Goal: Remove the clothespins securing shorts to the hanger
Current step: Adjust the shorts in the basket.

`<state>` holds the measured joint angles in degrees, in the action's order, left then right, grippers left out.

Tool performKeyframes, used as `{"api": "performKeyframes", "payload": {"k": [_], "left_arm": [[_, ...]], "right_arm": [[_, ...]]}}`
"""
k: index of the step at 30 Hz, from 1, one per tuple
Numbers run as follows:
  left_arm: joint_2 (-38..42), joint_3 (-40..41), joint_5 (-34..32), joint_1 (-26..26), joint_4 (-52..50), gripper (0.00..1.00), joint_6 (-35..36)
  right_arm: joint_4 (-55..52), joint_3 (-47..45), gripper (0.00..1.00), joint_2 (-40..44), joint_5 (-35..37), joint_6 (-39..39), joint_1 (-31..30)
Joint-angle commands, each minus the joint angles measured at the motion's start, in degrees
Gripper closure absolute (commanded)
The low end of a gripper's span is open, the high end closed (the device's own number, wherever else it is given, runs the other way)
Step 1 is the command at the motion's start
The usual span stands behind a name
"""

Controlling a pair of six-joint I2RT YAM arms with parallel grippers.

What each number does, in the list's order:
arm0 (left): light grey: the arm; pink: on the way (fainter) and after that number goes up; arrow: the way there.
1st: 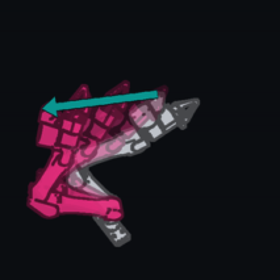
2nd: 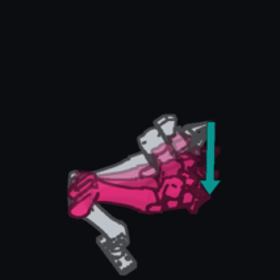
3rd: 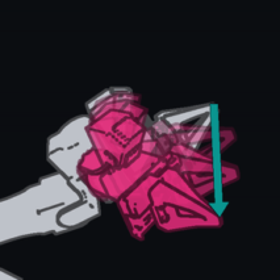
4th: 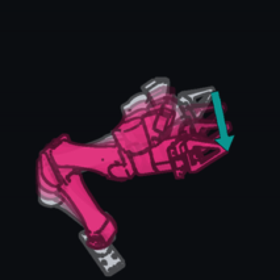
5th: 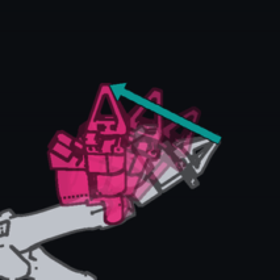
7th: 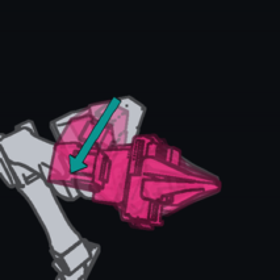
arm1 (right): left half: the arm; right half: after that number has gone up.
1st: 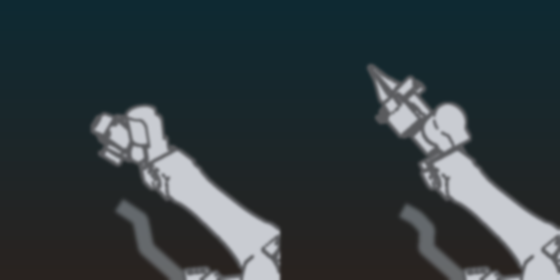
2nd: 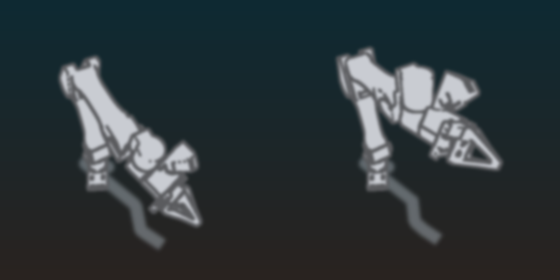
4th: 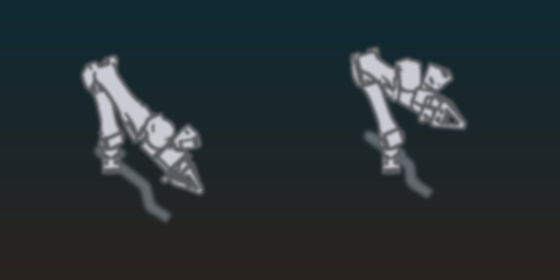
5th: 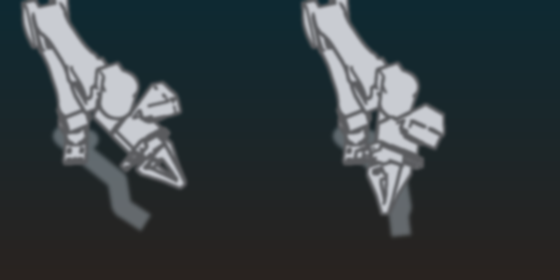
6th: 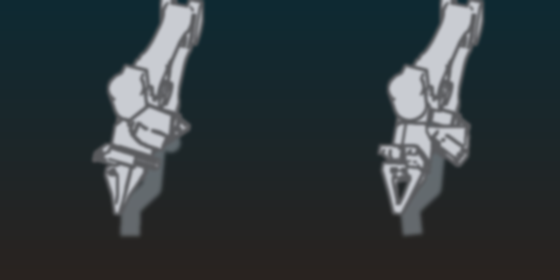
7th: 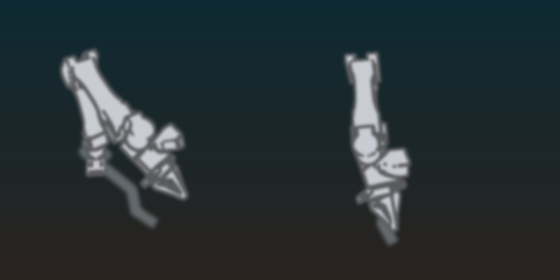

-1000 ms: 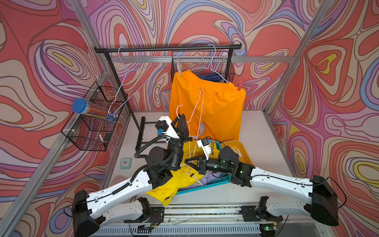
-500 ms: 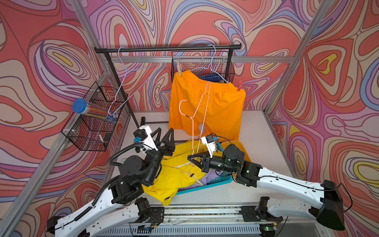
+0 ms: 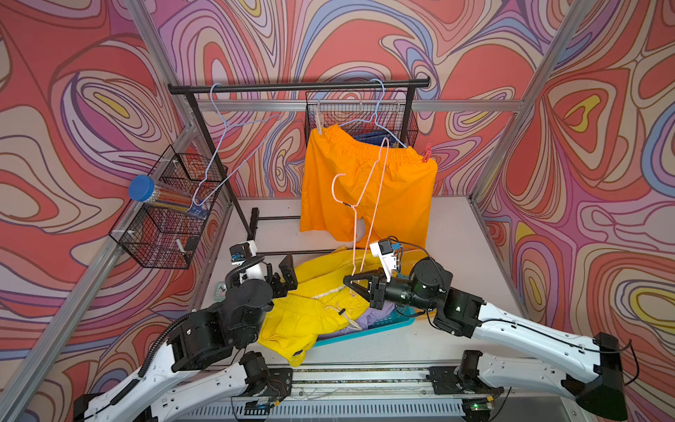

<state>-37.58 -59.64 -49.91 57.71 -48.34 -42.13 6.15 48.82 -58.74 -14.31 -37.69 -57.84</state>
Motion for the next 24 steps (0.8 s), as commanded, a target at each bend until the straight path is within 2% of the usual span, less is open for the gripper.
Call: {"api": "performKeyframes", "payload": {"k": [1,6,11,13,17,21,24], "left_arm": [[-0.3,-2.26,0.16,-0.14,-21.56,0.0,-15.27],[-1.1,-2.88,7.61,-0.15,-31.02,0.0,-22.41],[-2.89,-2.23,10.84,-0.23,-35.54,0.0,-26.96],[-1.82,0.42,12.91,-0.23,-32.13,0.0,-27.44],[3.25,11.68,18.59,-0.32,-18.32,0.0,-29.37],[9.27,19.68,19.97,-0.29,-10.3,0.0,-32.3],[11.56,21.64,20.47,-0.32,-8.53,0.1,-32.6]], "right_arm": [[-1.3,-0.24,1.0,2.8,1.08,2.17,0.07],[-4.23,0.4,1.0,3.79,1.25,4.28,0.07],[-4.81,0.68,1.0,3.81,0.5,5.72,0.07],[-5.33,0.81,1.0,3.9,0.39,6.26,0.02],[-6.48,1.4,1.0,3.98,0.26,7.45,0.05],[-7.91,2.57,1.0,3.9,-0.44,8.07,0.04],[-9.16,3.32,1.0,3.81,-0.9,8.52,0.05]]}}
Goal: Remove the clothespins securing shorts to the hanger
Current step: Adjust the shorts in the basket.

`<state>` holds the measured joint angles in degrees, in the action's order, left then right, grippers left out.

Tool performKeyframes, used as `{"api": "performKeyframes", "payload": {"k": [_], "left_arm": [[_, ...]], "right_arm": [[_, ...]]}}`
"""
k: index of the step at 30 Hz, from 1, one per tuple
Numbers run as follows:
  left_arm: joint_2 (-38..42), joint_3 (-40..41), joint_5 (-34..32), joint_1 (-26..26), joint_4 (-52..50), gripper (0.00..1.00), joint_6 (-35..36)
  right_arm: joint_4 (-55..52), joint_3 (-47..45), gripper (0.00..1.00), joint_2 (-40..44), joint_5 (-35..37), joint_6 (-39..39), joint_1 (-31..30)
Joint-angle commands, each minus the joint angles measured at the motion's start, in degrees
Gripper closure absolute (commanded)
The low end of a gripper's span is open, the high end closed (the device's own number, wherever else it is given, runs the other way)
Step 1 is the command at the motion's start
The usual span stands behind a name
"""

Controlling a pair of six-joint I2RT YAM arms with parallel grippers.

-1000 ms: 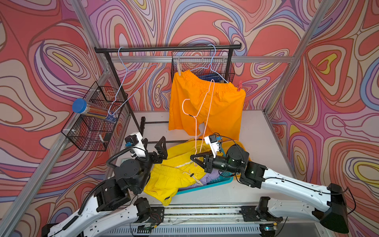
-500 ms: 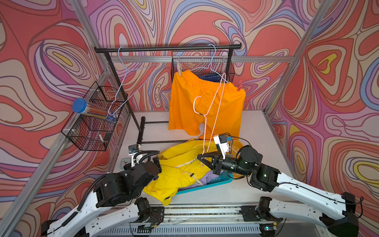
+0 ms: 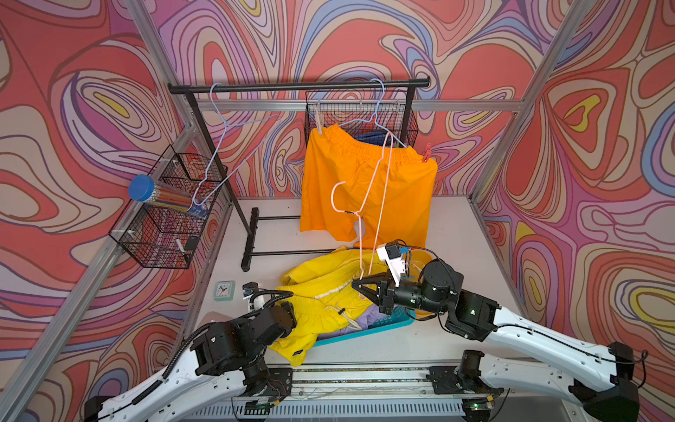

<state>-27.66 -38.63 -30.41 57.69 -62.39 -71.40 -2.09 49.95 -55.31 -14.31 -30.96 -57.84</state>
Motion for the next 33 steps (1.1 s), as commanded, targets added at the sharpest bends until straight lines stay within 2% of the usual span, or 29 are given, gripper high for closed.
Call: {"api": "performKeyframes", "payload": {"k": [1,5,9,11,14,16,26,33], "left_arm": [[1.77,0.66,0.99,-0.3,5.6,0.17,-3.4],[1.12,0.55,1.63,-0.23,7.09,0.55,-2.74],[-0.86,0.86,2.52,-0.3,8.43,0.7,-2.14],[-1.85,-0.02,1.93,-0.3,7.89,0.83,-1.48],[-2.48,-2.59,0.33,-0.28,6.5,0.95,0.39],[-2.84,-4.41,-1.13,-0.29,5.43,1.0,1.49],[-5.05,-7.79,-1.6,-0.29,7.44,1.0,6.23],[-14.26,-14.88,-0.53,-0.29,13.8,1.0,14.59]], "right_arm": [[-0.99,2.1,1.0,0.46,-0.9,1.79,0.06],[-0.27,1.36,1.0,0.97,-0.69,1.41,0.09],[0.76,0.33,1.0,1.66,-0.56,0.56,0.1],[0.81,-0.1,1.0,2.04,-0.07,0.13,0.06],[0.53,-0.16,1.0,2.27,-0.02,-0.03,0.1],[0.7,-0.42,1.0,2.55,0.03,-0.22,0.09],[1.41,-1.86,1.0,3.31,0.94,-0.55,0.03],[1.32,-1.84,1.0,3.86,1.34,-0.16,0.03]]}}
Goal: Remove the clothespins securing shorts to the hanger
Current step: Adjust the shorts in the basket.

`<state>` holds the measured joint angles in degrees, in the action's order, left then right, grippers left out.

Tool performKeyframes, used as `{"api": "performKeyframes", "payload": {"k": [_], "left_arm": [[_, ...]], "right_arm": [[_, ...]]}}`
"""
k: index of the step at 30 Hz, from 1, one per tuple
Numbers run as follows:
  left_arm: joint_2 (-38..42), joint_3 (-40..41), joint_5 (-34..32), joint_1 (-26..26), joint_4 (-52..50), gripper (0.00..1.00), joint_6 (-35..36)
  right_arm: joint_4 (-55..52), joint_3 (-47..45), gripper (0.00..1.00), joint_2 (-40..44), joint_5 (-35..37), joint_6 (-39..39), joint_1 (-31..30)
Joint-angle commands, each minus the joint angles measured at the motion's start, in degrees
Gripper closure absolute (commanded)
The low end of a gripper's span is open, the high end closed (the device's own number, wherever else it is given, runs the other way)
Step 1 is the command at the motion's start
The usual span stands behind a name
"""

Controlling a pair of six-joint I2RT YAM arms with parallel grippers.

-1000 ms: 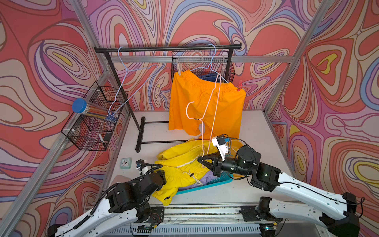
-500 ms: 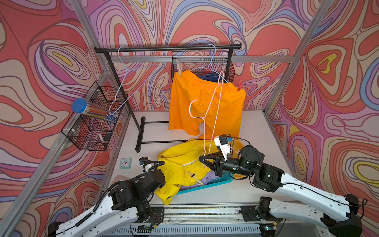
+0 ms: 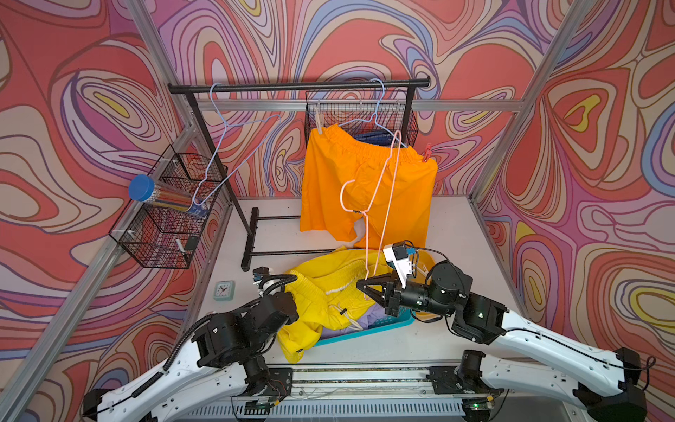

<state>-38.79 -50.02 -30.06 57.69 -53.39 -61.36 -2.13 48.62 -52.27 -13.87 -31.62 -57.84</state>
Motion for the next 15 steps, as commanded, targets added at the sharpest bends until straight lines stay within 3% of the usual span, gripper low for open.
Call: {"api": "performKeyframes", "payload": {"k": [1,6,11,15], "left_arm": [[-5.14,-4.9,-0.43,-0.3,5.93,1.0,6.12],[-15.15,-12.22,2.34,-1.7,11.79,1.0,12.69],[-25.8,-19.1,15.98,-8.17,22.32,1.0,16.82],[-39.26,-31.27,21.33,-9.44,23.76,1.0,20.71]], "right_arm": [[1.34,-0.71,1.0,1.15,1.11,0.47,0.09],[0.82,-1.78,1.0,3.77,2.54,0.64,0.07],[-0.28,-2.83,1.0,7.43,5.01,1.08,0.01],[-2.46,-3.26,1.0,11.51,7.61,1.63,0.08]]}}
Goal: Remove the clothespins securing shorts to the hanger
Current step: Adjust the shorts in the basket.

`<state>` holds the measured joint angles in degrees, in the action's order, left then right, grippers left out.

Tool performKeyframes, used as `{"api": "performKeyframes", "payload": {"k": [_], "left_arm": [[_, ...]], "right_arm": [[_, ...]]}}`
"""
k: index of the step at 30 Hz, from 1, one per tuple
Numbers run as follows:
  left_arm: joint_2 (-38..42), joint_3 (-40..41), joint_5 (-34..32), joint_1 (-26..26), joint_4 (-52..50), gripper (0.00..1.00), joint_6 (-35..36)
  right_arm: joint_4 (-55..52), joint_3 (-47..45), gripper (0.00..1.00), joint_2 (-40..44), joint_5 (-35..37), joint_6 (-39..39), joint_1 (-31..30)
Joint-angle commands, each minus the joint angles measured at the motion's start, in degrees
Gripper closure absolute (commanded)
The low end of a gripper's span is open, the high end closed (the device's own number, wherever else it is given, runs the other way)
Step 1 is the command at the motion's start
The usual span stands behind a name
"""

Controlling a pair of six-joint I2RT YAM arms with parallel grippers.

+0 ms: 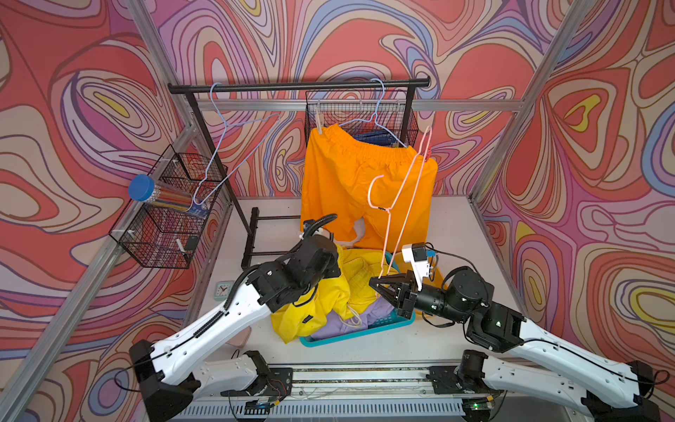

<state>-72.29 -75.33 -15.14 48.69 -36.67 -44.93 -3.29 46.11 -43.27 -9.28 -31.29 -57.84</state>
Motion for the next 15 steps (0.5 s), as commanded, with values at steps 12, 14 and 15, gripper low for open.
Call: {"api": "performKeyframes", "payload": {"k": [12,14,15], "left_arm": [[-38.11,-17.18,37.65,0.26,28.28,1.0,-8.65],[-38.55,-12.75,36.01,1.1,31.3,1.0,-9.65],[-37.95,-10.36,34.17,1.77,32.48,1.0,-9.3]], "right_arm": [[-10.45,0.0,1.0,12.84,11.27,2.72,0.14],[-11.06,-0.02,1.0,13.37,11.49,2.72,0.13],[-11.36,0.08,1.0,13.53,11.72,2.81,0.12]]}}
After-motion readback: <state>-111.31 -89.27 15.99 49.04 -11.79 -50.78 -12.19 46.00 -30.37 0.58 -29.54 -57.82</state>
